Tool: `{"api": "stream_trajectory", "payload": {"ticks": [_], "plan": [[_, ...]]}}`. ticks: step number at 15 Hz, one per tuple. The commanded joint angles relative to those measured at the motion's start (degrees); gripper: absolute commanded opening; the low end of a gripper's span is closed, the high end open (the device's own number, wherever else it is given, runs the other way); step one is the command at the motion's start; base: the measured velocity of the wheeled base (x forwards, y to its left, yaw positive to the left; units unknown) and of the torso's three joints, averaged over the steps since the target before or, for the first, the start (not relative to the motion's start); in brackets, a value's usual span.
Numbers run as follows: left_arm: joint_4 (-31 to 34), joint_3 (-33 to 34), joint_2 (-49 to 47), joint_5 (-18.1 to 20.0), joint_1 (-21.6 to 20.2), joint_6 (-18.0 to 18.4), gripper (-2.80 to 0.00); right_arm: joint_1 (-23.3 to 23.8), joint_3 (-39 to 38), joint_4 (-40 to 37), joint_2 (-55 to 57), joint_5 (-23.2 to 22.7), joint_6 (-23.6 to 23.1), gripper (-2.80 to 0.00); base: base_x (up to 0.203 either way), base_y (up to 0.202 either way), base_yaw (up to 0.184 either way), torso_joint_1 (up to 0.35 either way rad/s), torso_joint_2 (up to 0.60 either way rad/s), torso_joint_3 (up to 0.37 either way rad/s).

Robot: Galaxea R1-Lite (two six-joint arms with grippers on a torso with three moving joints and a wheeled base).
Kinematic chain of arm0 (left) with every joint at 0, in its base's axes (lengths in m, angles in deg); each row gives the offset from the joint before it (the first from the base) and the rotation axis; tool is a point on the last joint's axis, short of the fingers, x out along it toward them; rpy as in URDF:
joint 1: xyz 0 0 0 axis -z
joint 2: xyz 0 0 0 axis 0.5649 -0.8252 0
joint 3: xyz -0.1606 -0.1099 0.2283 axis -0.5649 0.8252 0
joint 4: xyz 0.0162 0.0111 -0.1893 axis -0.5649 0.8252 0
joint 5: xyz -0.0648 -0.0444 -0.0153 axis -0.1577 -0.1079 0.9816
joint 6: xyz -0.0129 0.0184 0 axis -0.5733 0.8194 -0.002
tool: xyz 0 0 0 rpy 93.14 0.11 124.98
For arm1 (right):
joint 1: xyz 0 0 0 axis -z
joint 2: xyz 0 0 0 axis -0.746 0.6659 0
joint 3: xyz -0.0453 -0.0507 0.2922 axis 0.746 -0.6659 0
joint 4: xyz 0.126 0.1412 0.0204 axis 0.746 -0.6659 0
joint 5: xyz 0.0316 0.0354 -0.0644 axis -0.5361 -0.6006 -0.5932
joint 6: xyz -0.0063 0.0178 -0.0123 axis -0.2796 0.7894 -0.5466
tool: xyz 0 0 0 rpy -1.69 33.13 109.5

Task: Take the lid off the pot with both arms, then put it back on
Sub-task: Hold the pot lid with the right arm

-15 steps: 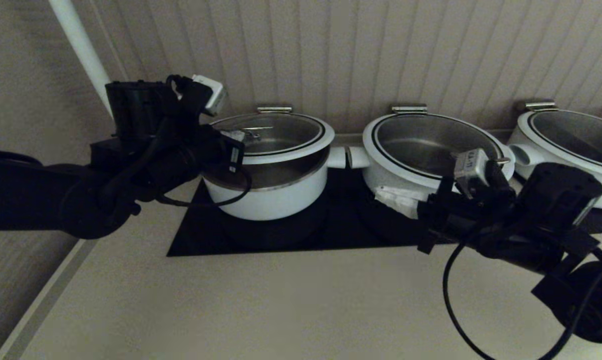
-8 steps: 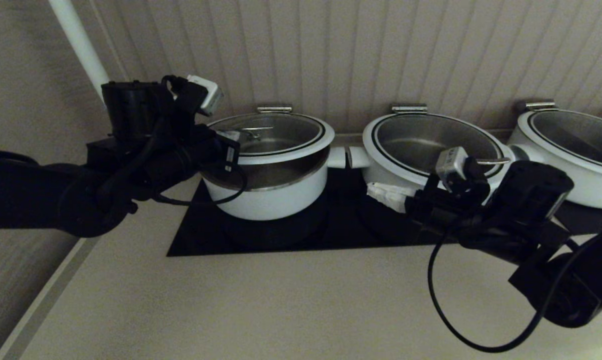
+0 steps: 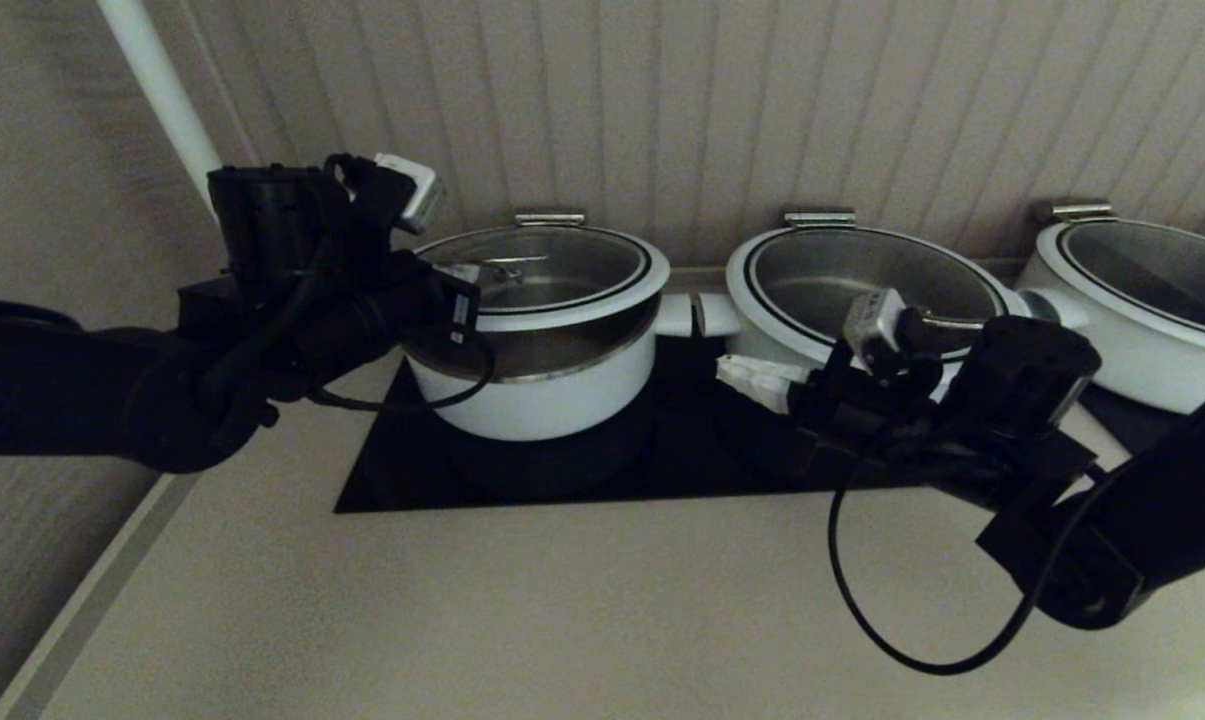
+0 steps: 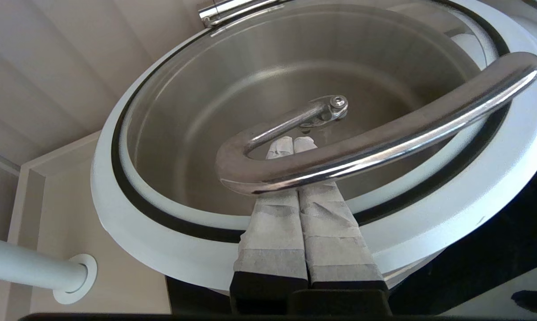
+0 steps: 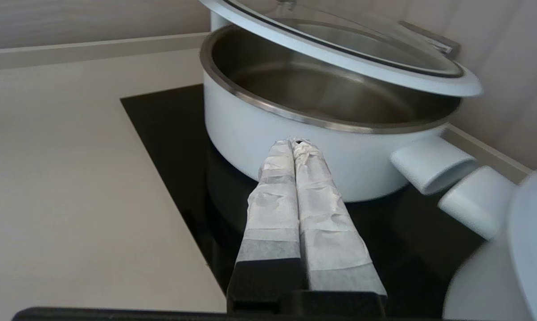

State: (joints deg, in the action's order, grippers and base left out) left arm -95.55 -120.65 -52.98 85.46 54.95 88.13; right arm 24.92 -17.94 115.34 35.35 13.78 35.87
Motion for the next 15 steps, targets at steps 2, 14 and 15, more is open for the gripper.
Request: {"api": "stream_trajectory", "payload": {"ticks": [2,14,15], "plan": [[-0.17,-0.71,-0.39,-0.02,0.01,0.10,-2.80,-0.97,2.70,0.43,1.75,-0.20,-0.10,-2.80,0.000,0.000,0.000,0.000,0.00,0.000],[0.00,-1.67,-0.92,-0.02,0.01,0.10,-2.80,-2.16,9.80,0.43,7.19,1.72,-0.18,-2.80,0.000,0.000,0.000,0.000,0.00,0.000],[-0.08,-1.67,-0.92,-0.02,0.01,0.10,-2.80,-2.16,10.59,0.43,7.58,1.90,-0.18,-2.80,0.000,0.000,0.000,0.000,0.00,0.000]]}}
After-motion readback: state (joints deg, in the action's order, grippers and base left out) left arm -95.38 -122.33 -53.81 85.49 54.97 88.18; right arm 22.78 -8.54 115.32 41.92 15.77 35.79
